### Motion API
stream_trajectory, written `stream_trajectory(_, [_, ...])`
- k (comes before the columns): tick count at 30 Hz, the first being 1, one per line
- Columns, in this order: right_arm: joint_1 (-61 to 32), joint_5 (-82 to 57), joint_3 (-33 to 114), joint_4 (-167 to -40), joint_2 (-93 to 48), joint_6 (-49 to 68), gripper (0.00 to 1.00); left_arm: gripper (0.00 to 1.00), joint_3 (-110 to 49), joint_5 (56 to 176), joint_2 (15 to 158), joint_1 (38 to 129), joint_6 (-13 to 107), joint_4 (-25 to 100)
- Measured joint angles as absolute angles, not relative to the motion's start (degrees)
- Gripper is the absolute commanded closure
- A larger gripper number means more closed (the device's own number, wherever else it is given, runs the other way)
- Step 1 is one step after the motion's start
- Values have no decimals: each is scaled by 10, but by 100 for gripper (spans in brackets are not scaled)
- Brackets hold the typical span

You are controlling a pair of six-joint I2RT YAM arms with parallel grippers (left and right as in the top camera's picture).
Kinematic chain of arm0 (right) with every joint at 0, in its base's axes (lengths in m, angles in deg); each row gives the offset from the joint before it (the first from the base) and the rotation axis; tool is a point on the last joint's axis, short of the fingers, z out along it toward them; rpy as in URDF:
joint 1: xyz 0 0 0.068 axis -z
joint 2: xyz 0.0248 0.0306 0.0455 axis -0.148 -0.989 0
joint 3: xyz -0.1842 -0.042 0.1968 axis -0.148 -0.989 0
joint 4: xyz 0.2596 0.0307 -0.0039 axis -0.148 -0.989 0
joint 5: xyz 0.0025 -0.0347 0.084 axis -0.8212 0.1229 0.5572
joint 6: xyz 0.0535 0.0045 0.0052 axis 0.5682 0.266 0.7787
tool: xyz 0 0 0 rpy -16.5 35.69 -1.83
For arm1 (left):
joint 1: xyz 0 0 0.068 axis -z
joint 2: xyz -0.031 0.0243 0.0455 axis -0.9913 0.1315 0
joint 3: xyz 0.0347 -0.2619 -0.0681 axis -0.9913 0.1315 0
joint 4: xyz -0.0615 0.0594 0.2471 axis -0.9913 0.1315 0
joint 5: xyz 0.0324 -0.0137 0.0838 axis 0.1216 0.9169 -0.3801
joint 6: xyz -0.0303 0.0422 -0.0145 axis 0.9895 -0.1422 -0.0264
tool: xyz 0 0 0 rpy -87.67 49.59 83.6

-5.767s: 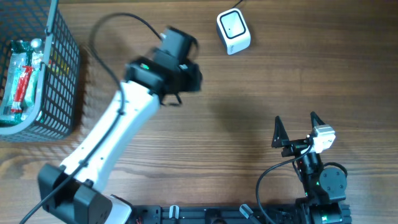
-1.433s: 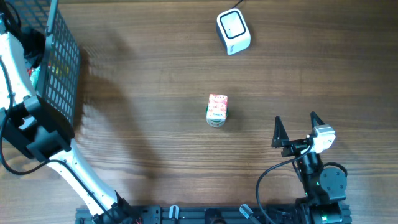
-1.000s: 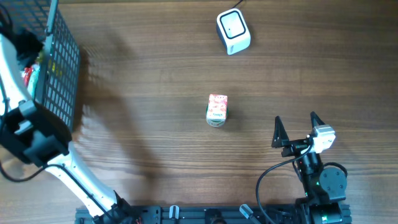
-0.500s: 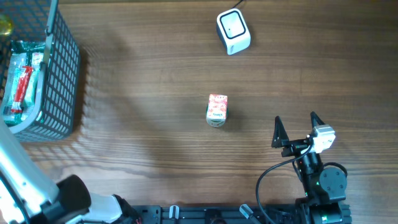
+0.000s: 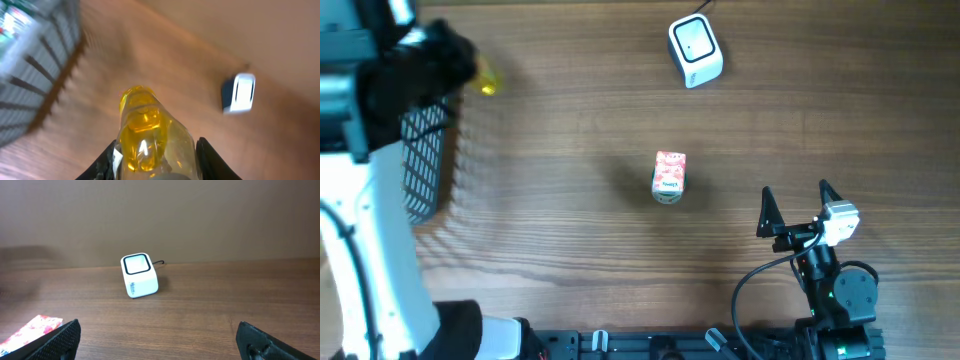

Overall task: Scan the item barcode
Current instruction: 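Carry the oil bottle out and stand it left of the snack box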

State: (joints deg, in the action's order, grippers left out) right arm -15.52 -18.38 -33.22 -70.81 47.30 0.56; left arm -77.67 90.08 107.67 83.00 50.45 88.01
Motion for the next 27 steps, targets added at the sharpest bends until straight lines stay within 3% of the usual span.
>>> stream_trajectory(7, [-155,-184,-332,-708,473,6,0,72,-749,891,1187,968,498,907])
stream_trajectory(16, [-155,-184,-332,-708,473,6,0,73,-654,887,1304,1114,485,798])
stream_trajectory(27, [-155,-184,-332,-708,473,6,0,68,-525,880,1307,1154,477,627])
